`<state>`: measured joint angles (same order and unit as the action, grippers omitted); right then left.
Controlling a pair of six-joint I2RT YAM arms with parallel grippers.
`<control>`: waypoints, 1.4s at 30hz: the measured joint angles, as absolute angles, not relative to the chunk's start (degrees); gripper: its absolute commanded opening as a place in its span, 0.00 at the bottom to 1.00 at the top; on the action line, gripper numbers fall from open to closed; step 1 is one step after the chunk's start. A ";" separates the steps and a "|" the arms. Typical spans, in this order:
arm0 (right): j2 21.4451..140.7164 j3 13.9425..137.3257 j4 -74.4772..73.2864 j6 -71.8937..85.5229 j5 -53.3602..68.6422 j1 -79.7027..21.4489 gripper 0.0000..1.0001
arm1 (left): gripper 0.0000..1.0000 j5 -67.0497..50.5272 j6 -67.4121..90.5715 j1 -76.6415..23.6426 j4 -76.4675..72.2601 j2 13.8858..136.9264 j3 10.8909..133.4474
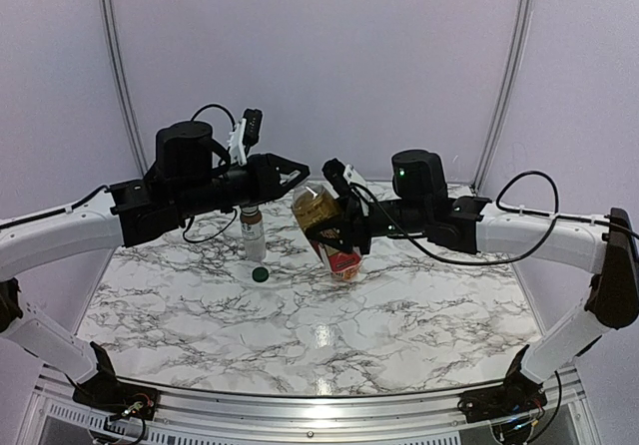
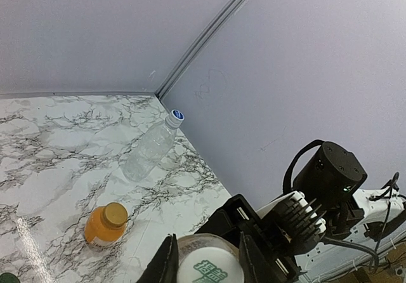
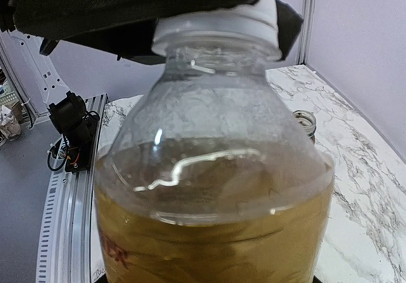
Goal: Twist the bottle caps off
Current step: Unscrew the bottle cap from the plastic bottle.
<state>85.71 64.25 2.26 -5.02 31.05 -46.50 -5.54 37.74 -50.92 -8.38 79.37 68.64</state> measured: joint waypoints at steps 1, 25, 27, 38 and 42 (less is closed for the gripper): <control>85.71 64.23 2.17 -5.02 30.87 -46.50 0.37 | 0.32 -5.52 37.80 -50.92 -8.40 79.48 68.69; 85.69 64.23 1.28 -6.11 46.89 -45.41 0.43 | 0.79 -25.12 21.67 -46.30 -13.34 73.21 64.34; 85.69 64.23 1.50 -5.78 48.86 -45.41 0.43 | 0.77 -28.29 20.86 -45.82 -14.11 73.19 64.12; 85.71 64.18 6.07 -1.65 59.35 -45.41 0.43 | 0.57 -42.57 19.33 -45.17 -20.67 75.79 64.10; 85.71 64.12 7.33 -0.19 61.08 -45.41 0.43 | 0.49 -45.52 20.34 -45.12 -22.41 78.28 65.23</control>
